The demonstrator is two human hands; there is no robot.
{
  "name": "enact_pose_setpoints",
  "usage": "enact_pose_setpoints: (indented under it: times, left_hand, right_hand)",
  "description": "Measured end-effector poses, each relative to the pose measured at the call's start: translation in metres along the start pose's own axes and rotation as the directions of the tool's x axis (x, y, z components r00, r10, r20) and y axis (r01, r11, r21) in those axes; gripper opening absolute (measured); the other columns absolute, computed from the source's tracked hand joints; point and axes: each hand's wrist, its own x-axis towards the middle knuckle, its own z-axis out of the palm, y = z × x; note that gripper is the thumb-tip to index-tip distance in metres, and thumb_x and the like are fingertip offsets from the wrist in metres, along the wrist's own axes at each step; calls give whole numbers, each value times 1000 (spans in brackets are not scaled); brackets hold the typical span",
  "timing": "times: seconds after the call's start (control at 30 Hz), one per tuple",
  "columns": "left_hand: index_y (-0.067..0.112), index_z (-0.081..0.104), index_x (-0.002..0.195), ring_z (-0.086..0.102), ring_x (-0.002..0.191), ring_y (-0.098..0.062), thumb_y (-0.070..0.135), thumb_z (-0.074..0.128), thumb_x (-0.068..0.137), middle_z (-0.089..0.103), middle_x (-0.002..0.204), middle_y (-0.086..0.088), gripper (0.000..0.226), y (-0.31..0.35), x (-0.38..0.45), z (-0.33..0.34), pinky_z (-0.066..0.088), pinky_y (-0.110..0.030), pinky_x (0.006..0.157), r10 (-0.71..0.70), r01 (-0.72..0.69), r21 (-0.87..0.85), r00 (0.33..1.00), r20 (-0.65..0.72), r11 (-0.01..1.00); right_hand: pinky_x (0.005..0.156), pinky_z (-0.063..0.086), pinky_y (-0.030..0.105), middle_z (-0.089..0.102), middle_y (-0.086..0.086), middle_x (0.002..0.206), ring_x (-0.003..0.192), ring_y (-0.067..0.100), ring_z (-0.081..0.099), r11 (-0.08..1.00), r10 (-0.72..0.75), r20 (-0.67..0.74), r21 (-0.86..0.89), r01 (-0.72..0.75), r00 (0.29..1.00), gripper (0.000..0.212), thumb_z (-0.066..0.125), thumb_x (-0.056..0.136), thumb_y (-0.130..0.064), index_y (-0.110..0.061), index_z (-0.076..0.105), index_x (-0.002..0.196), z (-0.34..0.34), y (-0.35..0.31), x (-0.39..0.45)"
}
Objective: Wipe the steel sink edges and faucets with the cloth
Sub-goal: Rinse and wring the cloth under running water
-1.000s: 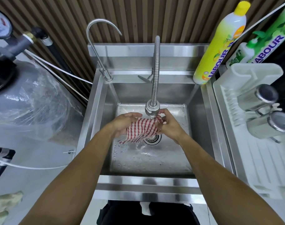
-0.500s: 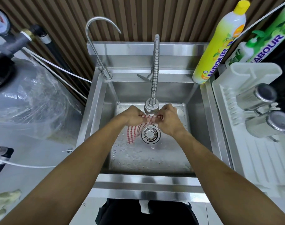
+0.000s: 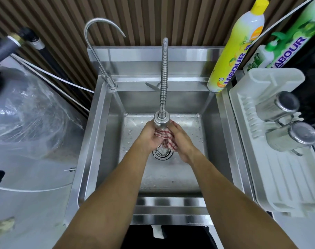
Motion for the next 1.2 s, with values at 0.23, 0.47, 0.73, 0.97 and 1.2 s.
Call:
enact_pose_setpoints:
  times: [0.23, 0.47, 0.73, 0.97, 1.2]
  left_hand:
    - [3, 71, 82, 66, 52, -15, 16, 66, 98, 69, 67, -8, 21, -16, 3, -5, 55, -24, 52, -15, 30, 113, 991, -130, 993]
    - [8, 71, 114, 76, 98, -27, 37, 52, 106, 80, 102, -9, 35, -28, 15, -19, 59, -46, 96, 80, 27, 357, 956, -282, 934]
    - [2, 65, 126, 73, 108, -34, 33, 62, 102, 76, 115, -18, 39, -28, 19, -6, 56, -52, 100, 94, -63, 124, 959, -266, 990]
    - [6, 68, 112, 76, 74, -28, 26, 47, 108, 79, 96, -15, 29, -35, 20, -11, 61, -37, 61, 161, -52, 308, 926, -342, 950]
    - [15, 63, 124, 75, 101, -24, 35, 59, 102, 77, 112, -10, 30, -1, 4, -29, 60, -42, 90, 62, -67, 764, 997, 35, 642]
  right_hand:
    - [73, 53, 32, 78, 17, 105, 81, 20, 65, 964, 163, -76, 227, -142, 984, 57, 56, 100, -56, -6, 72, 122, 8, 15, -3]
    - [35, 36, 16, 64, -3, 56, 40, 4, 55, 986, 12, -314, -154, -64, 949, 58, 38, 107, -54, -13, 67, 78, 7, 4, 0]
    - [89, 61, 40, 76, 15, 112, 103, 27, 75, 963, 27, -231, 266, 36, 973, 40, 54, 105, -43, -7, 58, 122, 3, 3, 8]
    - [80, 58, 35, 73, 16, 113, 93, 22, 72, 996, -2, -46, 93, 6, 999, 36, 65, 96, -7, -9, 57, 131, 4, 4, 1]
    - [77, 49, 27, 73, -1, 118, 104, 13, 67, 913, 81, 154, -407, -11, 985, 49, 75, 89, -14, -29, 59, 132, -24, -25, -1]
